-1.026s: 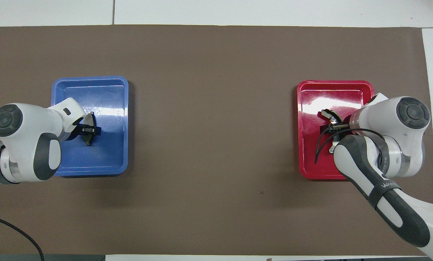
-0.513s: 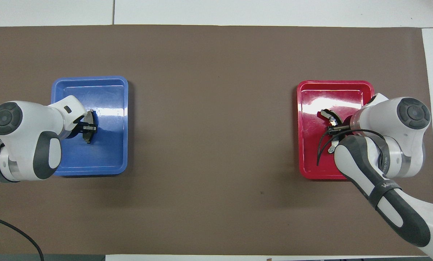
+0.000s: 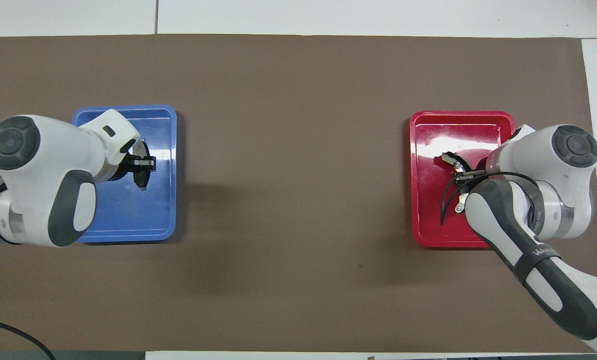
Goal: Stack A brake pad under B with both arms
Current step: 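Grasp the pad with the left gripper while the right gripper grasps the shoe, then carry the pad with the left gripper while the right gripper carries the shoe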
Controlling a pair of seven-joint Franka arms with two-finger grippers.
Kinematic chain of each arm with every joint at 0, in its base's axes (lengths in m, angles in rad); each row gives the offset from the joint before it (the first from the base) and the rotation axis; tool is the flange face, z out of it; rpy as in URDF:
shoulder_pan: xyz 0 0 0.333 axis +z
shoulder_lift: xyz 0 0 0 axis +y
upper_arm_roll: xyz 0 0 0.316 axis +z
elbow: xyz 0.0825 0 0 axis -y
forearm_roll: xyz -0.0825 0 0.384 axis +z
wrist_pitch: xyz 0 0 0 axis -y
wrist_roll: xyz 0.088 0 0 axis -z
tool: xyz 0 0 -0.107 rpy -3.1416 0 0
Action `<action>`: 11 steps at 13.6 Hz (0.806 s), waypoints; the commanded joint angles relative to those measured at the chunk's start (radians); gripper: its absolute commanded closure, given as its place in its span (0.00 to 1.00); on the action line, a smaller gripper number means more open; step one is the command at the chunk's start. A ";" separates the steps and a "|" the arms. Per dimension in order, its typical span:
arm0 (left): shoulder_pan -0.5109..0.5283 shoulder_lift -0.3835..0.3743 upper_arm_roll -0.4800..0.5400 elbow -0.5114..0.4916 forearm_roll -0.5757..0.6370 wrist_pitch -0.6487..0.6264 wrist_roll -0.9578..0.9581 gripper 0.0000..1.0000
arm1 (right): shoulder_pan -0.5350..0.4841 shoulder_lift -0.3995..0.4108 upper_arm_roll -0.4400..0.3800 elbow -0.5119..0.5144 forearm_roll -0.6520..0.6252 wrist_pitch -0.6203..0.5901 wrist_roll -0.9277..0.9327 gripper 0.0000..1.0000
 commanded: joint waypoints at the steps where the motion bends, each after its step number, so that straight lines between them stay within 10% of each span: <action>1: -0.110 0.089 0.011 0.108 0.015 0.015 -0.162 0.95 | -0.013 -0.049 0.002 0.075 0.017 -0.120 -0.033 1.00; 11: -0.410 0.356 0.011 0.351 -0.035 0.055 -0.384 0.95 | 0.070 -0.071 0.022 0.238 0.004 -0.304 0.057 1.00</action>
